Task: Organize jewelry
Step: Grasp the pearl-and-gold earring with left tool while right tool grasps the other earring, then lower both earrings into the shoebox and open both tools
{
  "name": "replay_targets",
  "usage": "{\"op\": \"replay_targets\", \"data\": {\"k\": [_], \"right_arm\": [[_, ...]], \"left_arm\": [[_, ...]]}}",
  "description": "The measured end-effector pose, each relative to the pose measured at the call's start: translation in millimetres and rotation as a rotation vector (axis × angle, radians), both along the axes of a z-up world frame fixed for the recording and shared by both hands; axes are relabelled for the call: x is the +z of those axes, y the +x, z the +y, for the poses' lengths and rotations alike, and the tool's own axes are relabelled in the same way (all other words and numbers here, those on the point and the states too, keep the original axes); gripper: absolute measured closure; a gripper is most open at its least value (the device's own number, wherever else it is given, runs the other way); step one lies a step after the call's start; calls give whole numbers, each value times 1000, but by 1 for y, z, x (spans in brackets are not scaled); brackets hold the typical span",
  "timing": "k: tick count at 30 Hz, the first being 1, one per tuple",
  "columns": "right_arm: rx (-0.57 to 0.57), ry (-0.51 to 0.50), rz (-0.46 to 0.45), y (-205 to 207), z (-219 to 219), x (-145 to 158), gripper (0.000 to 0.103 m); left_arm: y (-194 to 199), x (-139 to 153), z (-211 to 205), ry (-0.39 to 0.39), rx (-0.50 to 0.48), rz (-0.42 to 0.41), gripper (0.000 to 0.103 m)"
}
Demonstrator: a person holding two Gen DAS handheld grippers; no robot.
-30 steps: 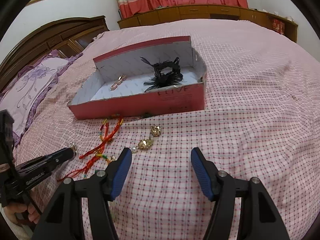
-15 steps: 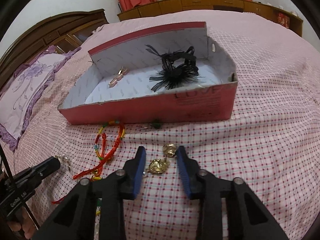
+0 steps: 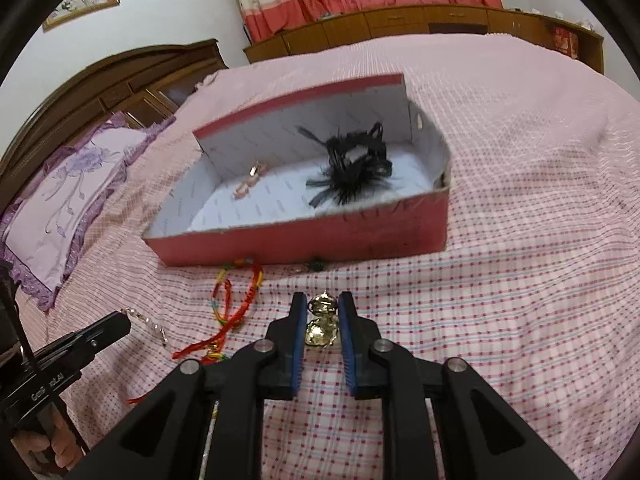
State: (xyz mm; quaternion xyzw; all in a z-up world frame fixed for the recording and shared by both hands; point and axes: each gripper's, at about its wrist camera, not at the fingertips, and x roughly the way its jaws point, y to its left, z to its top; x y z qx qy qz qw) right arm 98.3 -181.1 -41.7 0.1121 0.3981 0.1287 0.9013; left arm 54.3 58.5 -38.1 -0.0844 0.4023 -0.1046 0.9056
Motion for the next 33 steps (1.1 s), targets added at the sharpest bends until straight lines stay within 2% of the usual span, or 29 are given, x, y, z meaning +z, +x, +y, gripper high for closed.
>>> {"op": "replay_targets", "data": {"k": [13,24,33], "right_arm": [[30,8,-115,-25,-14,37,85],[7,-38,-54,-36,-42,10,85],[-4,-50,-119,-36,-46,28,85]], "left_arm": [[-6,29,-5,5,-10,-72,100],[-5,26,-9,-1,-19,-64,100],[0,37,-12,1,-24,-108,100]]}}
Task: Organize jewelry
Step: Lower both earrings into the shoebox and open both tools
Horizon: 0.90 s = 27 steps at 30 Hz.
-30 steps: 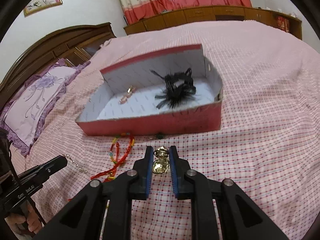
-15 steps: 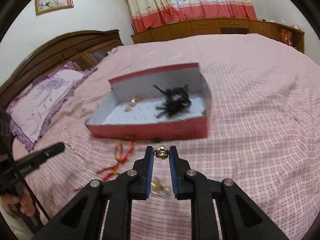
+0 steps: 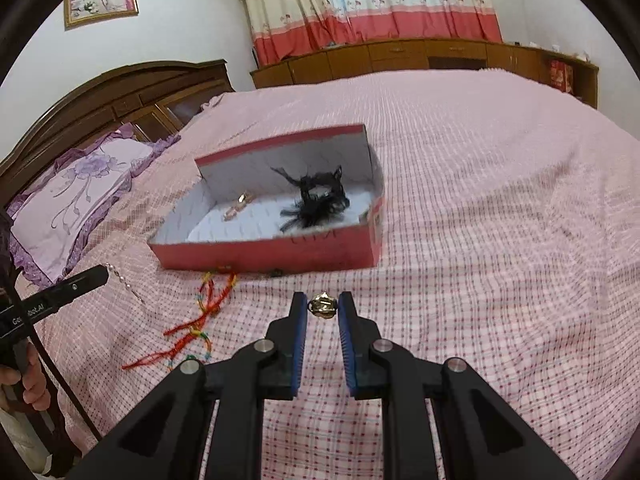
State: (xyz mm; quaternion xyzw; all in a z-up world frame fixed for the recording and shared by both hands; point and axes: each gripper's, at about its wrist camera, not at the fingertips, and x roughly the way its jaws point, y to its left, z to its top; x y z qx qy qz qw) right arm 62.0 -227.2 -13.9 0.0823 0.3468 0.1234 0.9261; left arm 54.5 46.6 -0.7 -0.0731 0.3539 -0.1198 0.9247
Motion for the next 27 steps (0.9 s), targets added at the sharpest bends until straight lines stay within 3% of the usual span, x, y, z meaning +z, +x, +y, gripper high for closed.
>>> {"op": "replay_targets", "data": {"k": [16,27], "right_arm": [[-32,-20,-165,32,24,36,85],[-56,-64,-214,72,30,33,85]], "left_arm": [[37,23,-20,37,6,-190,100],[84,11,-32,80,43,-253,100]]}}
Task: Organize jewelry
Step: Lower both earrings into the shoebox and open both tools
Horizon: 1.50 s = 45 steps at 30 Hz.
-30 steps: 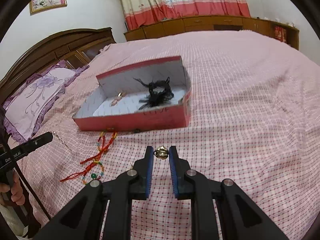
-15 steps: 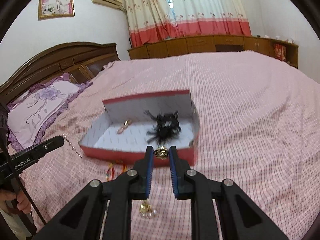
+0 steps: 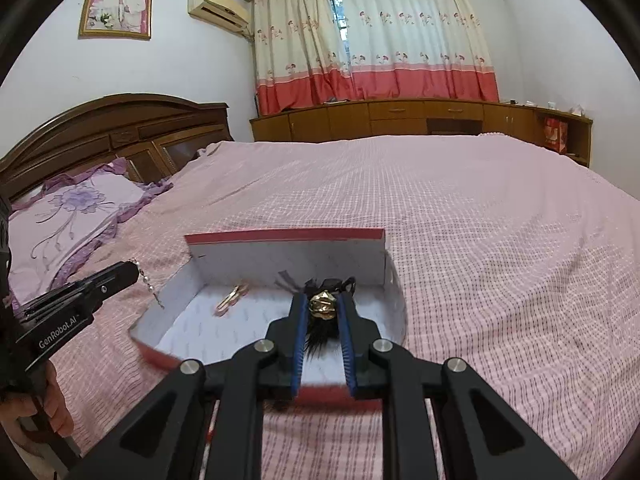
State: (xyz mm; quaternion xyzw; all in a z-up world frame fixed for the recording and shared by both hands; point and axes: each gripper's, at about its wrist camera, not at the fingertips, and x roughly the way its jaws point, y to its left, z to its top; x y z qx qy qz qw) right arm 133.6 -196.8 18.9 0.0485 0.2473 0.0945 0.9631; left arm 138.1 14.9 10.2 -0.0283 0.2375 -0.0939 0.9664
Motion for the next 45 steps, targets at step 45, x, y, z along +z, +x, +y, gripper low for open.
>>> {"op": "replay_targets", "data": {"k": [45], "right_arm": [[6,41,129,31,-11,-16,67]], "left_arm": [[17,-19,7,-31,11,212,84]]}}
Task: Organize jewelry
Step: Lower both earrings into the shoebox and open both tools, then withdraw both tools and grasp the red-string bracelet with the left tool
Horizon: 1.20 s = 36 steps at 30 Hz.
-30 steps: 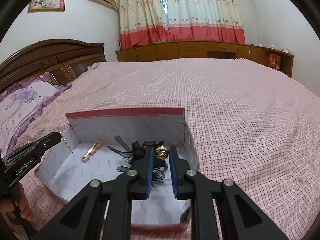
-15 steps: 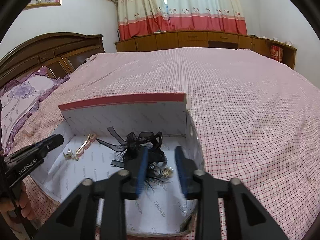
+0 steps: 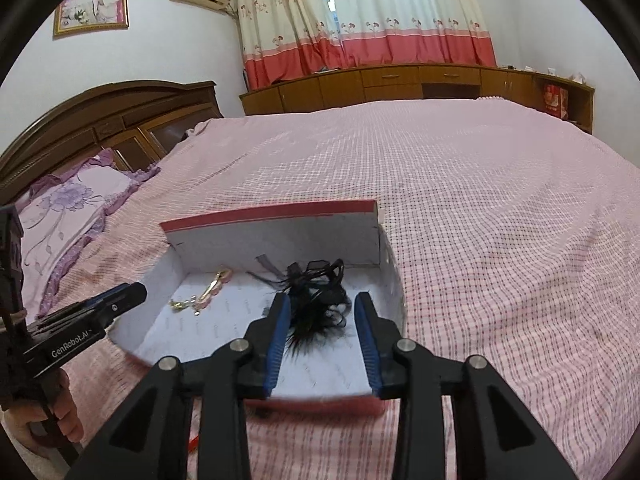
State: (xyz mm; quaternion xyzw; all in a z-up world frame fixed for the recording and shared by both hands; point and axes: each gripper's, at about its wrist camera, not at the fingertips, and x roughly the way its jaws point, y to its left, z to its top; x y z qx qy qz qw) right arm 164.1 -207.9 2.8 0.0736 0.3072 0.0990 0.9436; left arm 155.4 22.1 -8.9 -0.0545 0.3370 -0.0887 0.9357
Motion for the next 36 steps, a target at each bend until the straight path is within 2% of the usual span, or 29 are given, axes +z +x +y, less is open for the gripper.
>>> {"op": "replay_targets", "data": {"k": [14,27,36], "right_arm": [[15,21,72,-52,1,6,66],[5,12,126,-84,-8,-10,66],[-19,22,162,-90,-21,-24,66]], "left_arm": [[-42,7,-13,-17,-93,48,81],[-52,-21,-29,-45,-138,168,81],[-52,-41,-43,-27,-152,241,73]]}}
